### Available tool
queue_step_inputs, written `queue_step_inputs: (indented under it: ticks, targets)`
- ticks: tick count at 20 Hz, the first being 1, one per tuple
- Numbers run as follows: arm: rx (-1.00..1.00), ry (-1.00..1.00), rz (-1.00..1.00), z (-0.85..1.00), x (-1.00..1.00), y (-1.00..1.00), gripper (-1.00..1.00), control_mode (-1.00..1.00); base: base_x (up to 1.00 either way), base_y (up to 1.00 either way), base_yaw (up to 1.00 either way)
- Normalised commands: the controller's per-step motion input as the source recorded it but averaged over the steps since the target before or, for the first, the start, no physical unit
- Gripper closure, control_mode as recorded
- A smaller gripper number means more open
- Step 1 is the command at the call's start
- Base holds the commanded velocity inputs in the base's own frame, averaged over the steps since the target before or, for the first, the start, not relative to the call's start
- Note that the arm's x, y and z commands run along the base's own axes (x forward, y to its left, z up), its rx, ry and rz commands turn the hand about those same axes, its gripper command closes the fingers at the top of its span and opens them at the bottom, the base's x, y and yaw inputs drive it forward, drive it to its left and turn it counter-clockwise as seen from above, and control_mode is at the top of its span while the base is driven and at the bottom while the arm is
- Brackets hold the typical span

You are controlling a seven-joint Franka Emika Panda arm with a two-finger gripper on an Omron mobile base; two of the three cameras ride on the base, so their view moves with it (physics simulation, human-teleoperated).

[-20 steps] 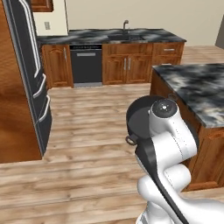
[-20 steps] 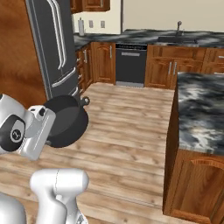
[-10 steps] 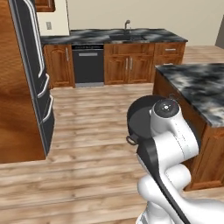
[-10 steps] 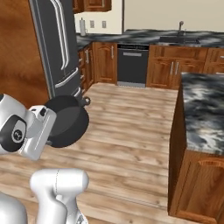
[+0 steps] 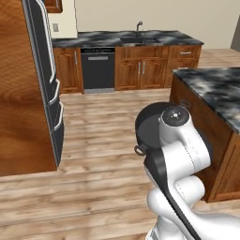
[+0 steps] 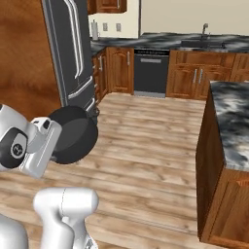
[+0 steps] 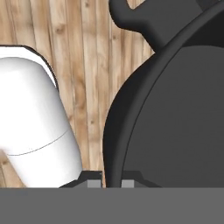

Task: Move the pot and pan from the stove into the sink.

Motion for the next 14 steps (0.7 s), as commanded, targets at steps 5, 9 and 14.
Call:
queue_step_inputs:
  ticks: [5,9,14]
  targets:
    - [0.0,0.0,0.0,0.0,0.0,0.0,1.0,1.0,0.52,0.19,-0.02]
    - [0.0,0.0,0.0,0.0,0.0,0.0,1.0,1.0,0.67,0.26,-0.04]
    - [0.0,0.0,0.0,0.0,0.0,0.0,1.0,1.0,0.69,0.3,-0.03]
